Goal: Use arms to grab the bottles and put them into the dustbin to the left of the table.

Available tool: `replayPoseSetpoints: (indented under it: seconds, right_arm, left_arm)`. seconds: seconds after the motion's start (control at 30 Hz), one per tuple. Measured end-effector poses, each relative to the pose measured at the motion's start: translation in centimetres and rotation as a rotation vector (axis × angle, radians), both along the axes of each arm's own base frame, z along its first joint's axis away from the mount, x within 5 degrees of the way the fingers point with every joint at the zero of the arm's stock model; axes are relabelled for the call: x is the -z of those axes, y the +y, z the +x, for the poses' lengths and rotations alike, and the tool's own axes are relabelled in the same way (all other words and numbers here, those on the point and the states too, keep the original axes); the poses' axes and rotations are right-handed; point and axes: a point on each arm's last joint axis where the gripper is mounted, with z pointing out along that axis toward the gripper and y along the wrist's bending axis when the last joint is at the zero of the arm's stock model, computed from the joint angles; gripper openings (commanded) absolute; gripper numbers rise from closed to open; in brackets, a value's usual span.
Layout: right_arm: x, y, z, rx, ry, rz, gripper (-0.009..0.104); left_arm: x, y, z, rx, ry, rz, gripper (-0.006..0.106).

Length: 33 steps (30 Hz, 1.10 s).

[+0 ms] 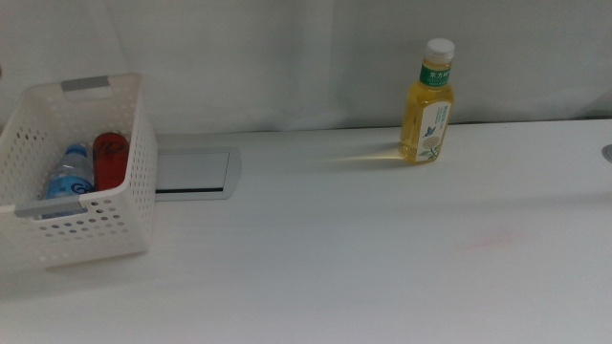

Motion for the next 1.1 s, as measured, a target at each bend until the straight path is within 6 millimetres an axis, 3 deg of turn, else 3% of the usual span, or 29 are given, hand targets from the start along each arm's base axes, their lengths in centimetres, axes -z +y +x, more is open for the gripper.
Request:
replayPoseSetpoints:
  seconds: [0.3, 0.5, 0.63, 0.83, 0.97, 1.1]
  right_arm:
    - [0.0, 0.0, 0.0, 0.0, 0.0, 0.0, 0.099]
    - [0.0, 0.0, 0.0, 0.0, -0.003, 0.0, 0.099]
    - [-0.2, 0.0, 0.0, 0.0, -0.02, 0.031, 0.098]
    - [-0.7, 0.1, 0.0, -0.014, 0.01, 0.124, 0.088]
    - [-3.5, 0.3, -0.1, -0.033, 0.025, 0.11, 0.086]
    - [-7.4, 0.5, -0.4, -0.059, 0.049, -0.025, 0.086]
  left_arm:
    - [6.8, 0.2, -4.4, -0.002, 0.062, 0.004, -0.003]
    - [10.6, 0.2, -5.0, 0.006, 0.148, 0.005, -0.003]
    - [11.1, -0.4, -5.0, 0.055, 0.154, 0.017, -0.002]
    - [11.0, -1.2, -5.1, 0.133, 0.134, 0.047, 0.011]
    - [11.0, -1.3, -5.2, 0.147, 0.13, 0.061, 0.016]
    - [11.0, -1.4, -5.2, 0.15, 0.128, 0.062, 0.016]
